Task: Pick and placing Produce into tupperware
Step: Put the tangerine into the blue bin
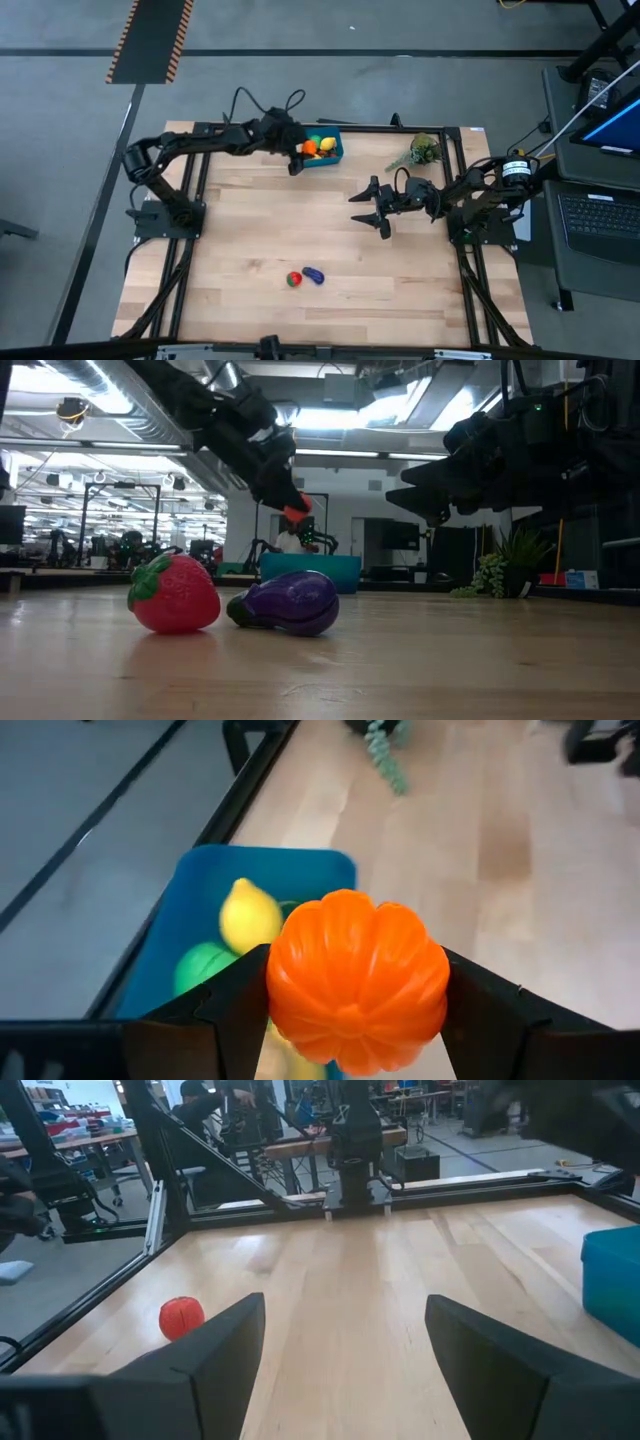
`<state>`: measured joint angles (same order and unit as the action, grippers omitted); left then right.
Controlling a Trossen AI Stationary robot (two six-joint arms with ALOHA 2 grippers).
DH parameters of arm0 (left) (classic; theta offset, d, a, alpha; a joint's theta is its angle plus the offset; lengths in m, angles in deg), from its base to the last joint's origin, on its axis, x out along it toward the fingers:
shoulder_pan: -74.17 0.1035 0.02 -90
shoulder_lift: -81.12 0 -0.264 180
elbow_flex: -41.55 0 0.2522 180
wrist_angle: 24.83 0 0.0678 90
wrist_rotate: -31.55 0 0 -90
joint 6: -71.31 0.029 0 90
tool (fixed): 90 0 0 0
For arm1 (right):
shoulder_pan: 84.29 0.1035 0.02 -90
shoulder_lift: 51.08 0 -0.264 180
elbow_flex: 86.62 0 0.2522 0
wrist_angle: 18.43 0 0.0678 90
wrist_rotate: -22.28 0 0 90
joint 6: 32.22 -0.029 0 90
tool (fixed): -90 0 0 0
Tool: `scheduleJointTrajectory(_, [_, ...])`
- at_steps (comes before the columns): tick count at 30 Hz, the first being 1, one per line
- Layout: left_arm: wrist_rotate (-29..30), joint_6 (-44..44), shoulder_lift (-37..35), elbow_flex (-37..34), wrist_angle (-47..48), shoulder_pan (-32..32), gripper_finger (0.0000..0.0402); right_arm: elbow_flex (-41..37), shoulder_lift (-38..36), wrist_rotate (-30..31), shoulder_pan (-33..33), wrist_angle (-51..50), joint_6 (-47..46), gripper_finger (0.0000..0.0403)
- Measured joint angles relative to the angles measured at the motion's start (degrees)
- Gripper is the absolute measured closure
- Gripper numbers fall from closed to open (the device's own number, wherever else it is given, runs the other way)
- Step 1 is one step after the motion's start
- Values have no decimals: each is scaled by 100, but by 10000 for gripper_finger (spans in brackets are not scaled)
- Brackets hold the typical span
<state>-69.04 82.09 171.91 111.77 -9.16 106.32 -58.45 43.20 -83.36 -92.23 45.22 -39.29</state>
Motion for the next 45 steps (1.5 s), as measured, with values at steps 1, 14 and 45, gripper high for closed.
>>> scheduleJointTrajectory(1, [4,87,65,109,127,33,171,0,0,0,0,-1,0,124])
scheduleJointTrajectory(14, [369,658,963,1328,1427,474,171,0,0,0,0,-10,2,124])
scheduleJointTrajectory(45, [716,1232,2519,3177,3605,690,168,2,0,0,-2,-14,2,124])
